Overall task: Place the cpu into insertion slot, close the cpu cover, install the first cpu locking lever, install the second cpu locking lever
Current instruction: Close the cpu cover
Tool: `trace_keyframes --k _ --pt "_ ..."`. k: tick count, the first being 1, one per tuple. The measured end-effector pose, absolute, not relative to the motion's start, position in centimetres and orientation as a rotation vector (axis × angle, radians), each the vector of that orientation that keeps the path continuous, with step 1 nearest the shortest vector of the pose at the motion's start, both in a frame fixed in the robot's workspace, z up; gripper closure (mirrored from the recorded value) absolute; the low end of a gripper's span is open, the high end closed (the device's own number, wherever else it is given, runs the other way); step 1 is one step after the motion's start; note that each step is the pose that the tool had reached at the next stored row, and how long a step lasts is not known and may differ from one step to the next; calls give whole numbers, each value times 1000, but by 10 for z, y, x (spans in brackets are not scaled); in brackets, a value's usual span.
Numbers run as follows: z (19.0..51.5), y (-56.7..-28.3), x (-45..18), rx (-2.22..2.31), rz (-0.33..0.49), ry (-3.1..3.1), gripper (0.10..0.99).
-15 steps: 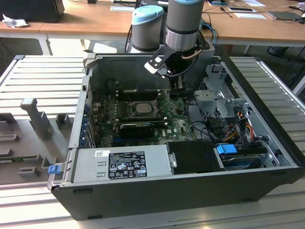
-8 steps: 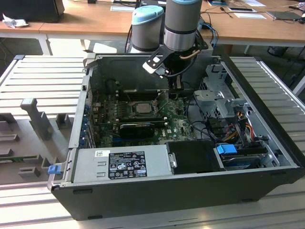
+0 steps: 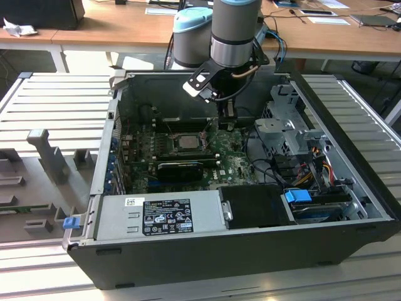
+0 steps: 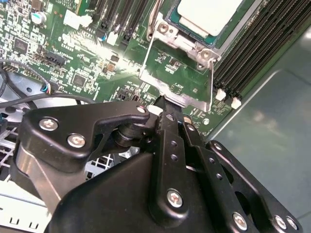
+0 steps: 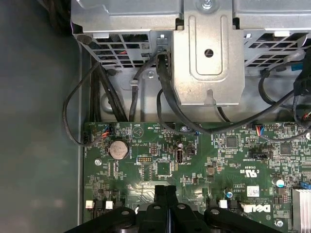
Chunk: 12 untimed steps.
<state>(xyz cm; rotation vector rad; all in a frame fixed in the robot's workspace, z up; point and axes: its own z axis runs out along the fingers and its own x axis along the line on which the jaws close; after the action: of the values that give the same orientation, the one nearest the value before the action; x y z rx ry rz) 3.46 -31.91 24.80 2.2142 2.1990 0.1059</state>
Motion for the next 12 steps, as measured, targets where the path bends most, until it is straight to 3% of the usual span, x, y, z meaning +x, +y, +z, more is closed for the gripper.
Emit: trace_keyframes --k 12 --pt "248 -319 24 2214 106 2199 980"
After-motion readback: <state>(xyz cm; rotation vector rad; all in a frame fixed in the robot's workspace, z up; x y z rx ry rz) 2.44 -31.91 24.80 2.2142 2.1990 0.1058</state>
